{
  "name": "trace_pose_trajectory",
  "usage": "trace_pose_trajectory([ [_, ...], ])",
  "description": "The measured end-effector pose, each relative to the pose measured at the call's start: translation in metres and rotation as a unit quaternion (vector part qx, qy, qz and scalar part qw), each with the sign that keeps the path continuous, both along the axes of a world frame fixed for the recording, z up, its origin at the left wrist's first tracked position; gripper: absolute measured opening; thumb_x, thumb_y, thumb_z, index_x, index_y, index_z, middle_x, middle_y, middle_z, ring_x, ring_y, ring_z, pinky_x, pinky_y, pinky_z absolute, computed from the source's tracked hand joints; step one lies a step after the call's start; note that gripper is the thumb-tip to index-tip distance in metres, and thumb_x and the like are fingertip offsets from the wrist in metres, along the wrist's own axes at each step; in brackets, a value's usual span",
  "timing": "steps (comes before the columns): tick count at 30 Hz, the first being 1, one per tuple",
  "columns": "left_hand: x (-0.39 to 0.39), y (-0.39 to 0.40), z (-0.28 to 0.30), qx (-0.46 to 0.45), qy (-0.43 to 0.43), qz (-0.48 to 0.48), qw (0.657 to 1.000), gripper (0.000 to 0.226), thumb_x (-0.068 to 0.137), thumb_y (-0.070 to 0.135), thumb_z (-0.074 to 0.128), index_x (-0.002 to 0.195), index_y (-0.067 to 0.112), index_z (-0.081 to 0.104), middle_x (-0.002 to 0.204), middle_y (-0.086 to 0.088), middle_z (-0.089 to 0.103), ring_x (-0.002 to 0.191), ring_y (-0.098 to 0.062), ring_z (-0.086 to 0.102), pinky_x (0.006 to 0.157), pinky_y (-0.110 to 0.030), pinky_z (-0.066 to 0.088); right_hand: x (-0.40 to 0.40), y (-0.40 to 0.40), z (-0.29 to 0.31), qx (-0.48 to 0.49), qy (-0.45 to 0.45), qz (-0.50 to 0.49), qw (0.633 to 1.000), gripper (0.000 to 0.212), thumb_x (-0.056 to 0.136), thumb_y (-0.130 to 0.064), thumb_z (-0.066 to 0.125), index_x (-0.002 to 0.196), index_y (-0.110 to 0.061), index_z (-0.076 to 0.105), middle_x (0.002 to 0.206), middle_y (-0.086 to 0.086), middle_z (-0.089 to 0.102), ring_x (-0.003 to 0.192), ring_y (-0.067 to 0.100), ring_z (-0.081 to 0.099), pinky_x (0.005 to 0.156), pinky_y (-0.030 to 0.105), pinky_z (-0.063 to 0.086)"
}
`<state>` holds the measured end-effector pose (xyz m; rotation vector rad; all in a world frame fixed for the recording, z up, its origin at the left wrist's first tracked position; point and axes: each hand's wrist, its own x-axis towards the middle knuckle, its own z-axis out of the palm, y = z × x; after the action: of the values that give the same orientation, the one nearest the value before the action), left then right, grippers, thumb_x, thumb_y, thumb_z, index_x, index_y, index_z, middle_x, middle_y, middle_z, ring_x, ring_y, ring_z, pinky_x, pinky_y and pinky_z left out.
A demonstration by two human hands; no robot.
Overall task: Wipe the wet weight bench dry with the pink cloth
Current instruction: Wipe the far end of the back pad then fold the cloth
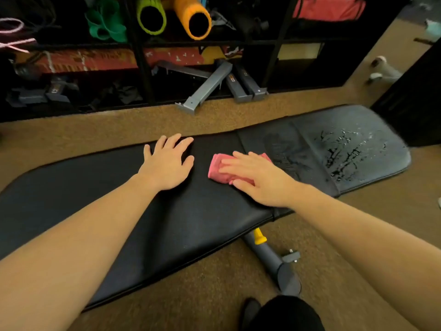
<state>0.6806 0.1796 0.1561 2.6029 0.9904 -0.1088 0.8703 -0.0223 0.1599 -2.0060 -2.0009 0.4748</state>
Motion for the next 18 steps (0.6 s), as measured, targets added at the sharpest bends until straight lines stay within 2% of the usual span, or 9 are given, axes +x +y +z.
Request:
trace_pose_trajectory([
  [3, 0.010, -0.010, 0.015, -0.028, 0.029, -0.008, 0.999, 0.058, 0.103, 0.048, 0.035, 0.158, 0.037, 0.017, 0.168, 0.001, 0.007, 0.154, -0.029, 0.000, 0.121, -0.061, 0.005, -0.021, -0.035, -0.003, 0.006, 0.014, 0.011, 1.000, 0.045, 0.103, -0.033, 0.051, 0.147, -0.027, 0.051, 0.156, -0.012, 0.044, 0.153, 0.014, 0.020, 0.124, 0.042, 0.015],
  [6, 0.031, -0.025, 0.033, -0.065, 0.034, -0.023, 0.997, 0.058, 0.104, 0.047, 0.035, 0.158, 0.038, 0.016, 0.168, 0.002, 0.006, 0.154, -0.028, -0.001, 0.121, -0.060, 0.006, -0.034, -0.064, -0.002, -0.008, 0.042, 0.020, 0.999, 0.042, 0.104, -0.035, 0.045, 0.145, -0.033, 0.052, 0.155, -0.018, 0.042, 0.154, 0.008, 0.014, 0.125, 0.043, 0.015],
  [9, 0.056, -0.041, 0.046, -0.097, 0.026, -0.038, 0.994, 0.058, 0.104, 0.042, 0.036, 0.158, 0.038, 0.016, 0.168, 0.002, 0.005, 0.154, -0.027, -0.003, 0.122, -0.059, 0.006, -0.046, -0.094, 0.000, -0.014, 0.125, -0.006, 0.992, 0.037, 0.102, -0.026, 0.054, 0.137, -0.036, 0.060, 0.151, -0.023, 0.046, 0.153, 0.004, 0.018, 0.126, 0.037, 0.008],
  [12, 0.077, -0.055, 0.050, -0.119, 0.030, -0.052, 0.991, 0.057, 0.106, 0.030, 0.034, 0.159, 0.035, 0.015, 0.168, 0.001, 0.002, 0.154, -0.027, -0.004, 0.122, -0.059, 0.006, -0.052, -0.120, 0.006, -0.011, 0.213, -0.091, 0.973, 0.036, 0.098, -0.012, 0.063, 0.126, -0.034, 0.069, 0.139, -0.028, 0.056, 0.146, 0.001, 0.033, 0.126, 0.030, 0.016],
  [14, 0.089, -0.065, 0.049, -0.123, 0.034, -0.058, 0.990, 0.058, 0.106, 0.032, 0.036, 0.159, 0.034, 0.012, 0.168, 0.000, -0.001, 0.154, -0.027, -0.006, 0.122, -0.057, 0.006, -0.049, -0.131, 0.016, 0.009, 0.258, -0.175, 0.950, 0.039, 0.096, -0.006, 0.064, 0.120, -0.036, 0.072, 0.132, -0.029, 0.061, 0.133, 0.001, 0.051, 0.117, 0.028, 0.035],
  [16, 0.100, -0.073, 0.047, -0.124, 0.038, -0.061, 0.990, 0.061, 0.105, 0.037, 0.038, 0.160, 0.034, 0.010, 0.168, 0.002, -0.004, 0.154, -0.026, -0.007, 0.123, -0.056, 0.006, -0.036, -0.132, 0.035, 0.044, 0.290, -0.275, 0.916, 0.041, 0.096, -0.004, 0.064, 0.115, -0.039, 0.074, 0.123, -0.021, 0.068, 0.107, 0.009, 0.069, 0.095, 0.033, 0.054],
  [18, 0.108, -0.079, 0.044, -0.119, 0.050, -0.060, 0.990, 0.064, 0.104, 0.043, 0.039, 0.159, 0.035, 0.007, 0.168, 0.004, -0.007, 0.154, -0.026, -0.010, 0.123, -0.057, 0.004, -0.013, -0.122, 0.060, 0.078, 0.298, -0.343, 0.887, 0.042, 0.097, -0.007, 0.064, 0.111, -0.046, 0.073, 0.104, -0.009, 0.076, 0.087, 0.016, 0.072, 0.078, 0.031, 0.057],
])
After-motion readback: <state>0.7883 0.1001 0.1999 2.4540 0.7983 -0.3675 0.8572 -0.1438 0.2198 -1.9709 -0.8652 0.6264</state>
